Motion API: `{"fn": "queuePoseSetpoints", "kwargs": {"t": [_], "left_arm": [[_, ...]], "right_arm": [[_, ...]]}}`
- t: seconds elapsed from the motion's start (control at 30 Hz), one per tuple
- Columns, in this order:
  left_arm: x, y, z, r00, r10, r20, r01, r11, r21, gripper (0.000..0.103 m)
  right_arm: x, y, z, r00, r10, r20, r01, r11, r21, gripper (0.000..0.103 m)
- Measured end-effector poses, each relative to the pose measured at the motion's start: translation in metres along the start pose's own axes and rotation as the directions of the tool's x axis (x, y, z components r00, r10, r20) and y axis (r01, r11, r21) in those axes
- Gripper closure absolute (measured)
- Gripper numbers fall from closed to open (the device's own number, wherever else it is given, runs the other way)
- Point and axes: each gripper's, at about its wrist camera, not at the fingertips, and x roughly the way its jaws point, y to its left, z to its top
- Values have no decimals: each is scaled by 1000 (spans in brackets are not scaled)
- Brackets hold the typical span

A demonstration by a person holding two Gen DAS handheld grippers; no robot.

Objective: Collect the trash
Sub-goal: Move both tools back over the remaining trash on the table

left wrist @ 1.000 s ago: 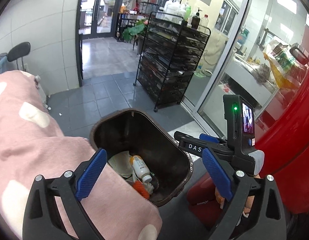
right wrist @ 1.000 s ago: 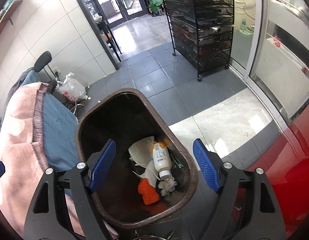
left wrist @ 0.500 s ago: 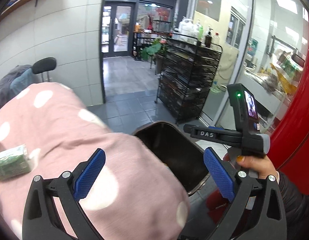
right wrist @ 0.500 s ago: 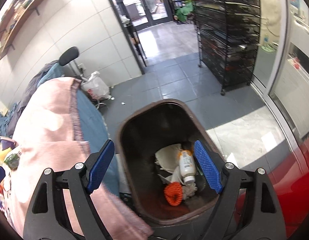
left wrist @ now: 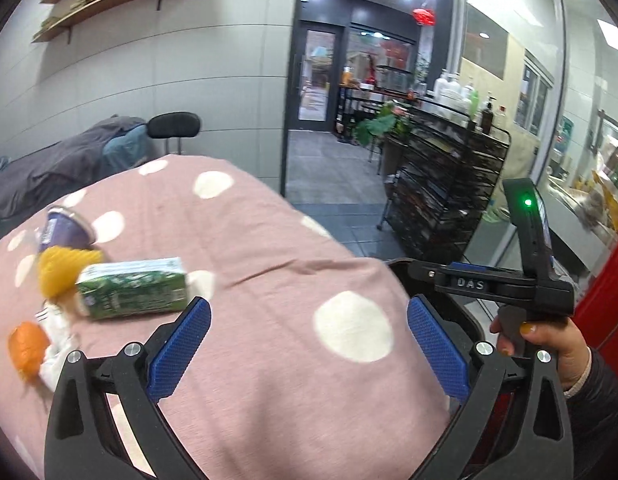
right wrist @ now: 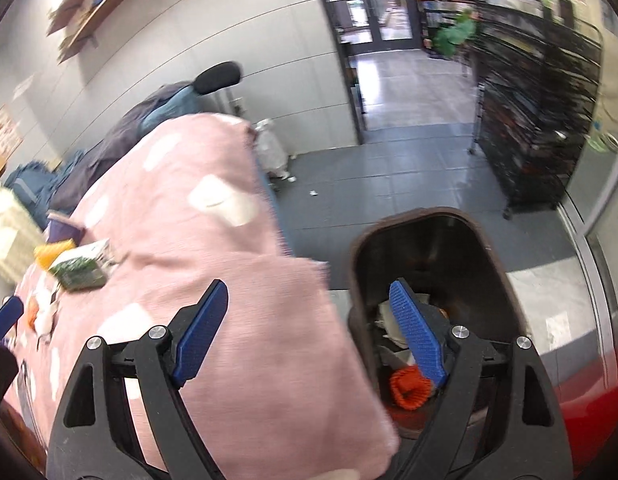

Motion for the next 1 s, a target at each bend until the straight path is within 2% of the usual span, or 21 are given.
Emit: {"fn": "queuePoseSetpoints", "kwargs": {"t": [0.2, 0.4, 0.5, 0.67, 0.8, 0.9, 1.0], "left_arm": [[-16, 50, -13, 999, 49, -2, -49, 991, -121, 6], [-39, 94, -30, 990, 139, 0, -136, 970, -203, 6], [-50, 121, -37, 983, 185, -2, -179, 948, -263, 6], [-66, 171, -49, 969, 246, -19, -234, 892, -387, 6], [-70, 202, -53, 953, 298, -56, -293, 857, -424, 9], [-65, 221, -55, 952, 291, -96, -303, 841, -448, 15], [-54, 237, -53, 952, 276, -131, -305, 838, -452, 21]], "right_arm": [[7, 48, -5, 997, 63, -33, -66, 993, -93, 21], [13, 90, -7, 992, 108, -60, -117, 976, -181, 21], [14, 113, -6, 988, 137, -74, -150, 961, -231, 21], [18, 146, -6, 980, 166, -109, -192, 931, -311, 21], [22, 173, -5, 972, 188, -144, -229, 896, -379, 21], [25, 191, -5, 963, 204, -175, -262, 863, -433, 21], [31, 211, -2, 955, 217, -204, -291, 825, -485, 21]]}}
